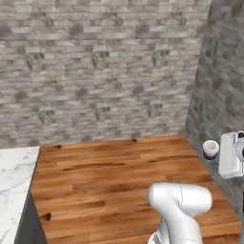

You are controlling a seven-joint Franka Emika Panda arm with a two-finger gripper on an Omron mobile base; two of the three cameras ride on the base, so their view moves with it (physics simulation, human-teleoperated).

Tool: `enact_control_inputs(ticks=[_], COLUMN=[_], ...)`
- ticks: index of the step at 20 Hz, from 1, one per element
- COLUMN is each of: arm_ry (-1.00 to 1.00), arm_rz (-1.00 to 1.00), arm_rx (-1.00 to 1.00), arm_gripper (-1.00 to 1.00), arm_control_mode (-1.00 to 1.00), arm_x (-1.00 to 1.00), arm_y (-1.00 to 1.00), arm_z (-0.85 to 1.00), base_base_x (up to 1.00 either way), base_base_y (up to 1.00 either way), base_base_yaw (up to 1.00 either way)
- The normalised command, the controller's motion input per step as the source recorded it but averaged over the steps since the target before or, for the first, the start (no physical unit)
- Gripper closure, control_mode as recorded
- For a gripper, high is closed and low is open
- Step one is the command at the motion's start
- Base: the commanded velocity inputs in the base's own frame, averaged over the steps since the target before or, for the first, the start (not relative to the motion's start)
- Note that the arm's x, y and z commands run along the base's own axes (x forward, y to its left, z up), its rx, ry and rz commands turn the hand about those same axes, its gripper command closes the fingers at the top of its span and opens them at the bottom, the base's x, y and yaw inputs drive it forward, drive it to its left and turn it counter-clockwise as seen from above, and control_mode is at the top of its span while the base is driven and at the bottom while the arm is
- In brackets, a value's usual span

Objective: Move the drinks to the dining counter.

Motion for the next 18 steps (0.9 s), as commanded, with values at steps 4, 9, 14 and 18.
enact_control_inputs(ticks=[4,9,14,18], arm_ry=[0.00,0.00,0.00,0.00], arm_rz=[0.00,0.00,0.00,0.00], arm_rx=[0.00,0.00,0.00,0.00], arm_gripper=[1.00,1.00,1.00,1.00], arm_control_mode=[1.00,1.00,1.00,1.00], arm_x=[0.00,0.00,0.00,0.00], arm_y=[0.00,0.00,0.00,0.00], arm_z=[0.00,0.00,0.00,0.00], base_base_x=[0.00,0.00,0.00,0.00], base_base_y=[0.69,0.60,0.44,0.27], base_base_yaw=[0.45,0.45,0.46,0.47])
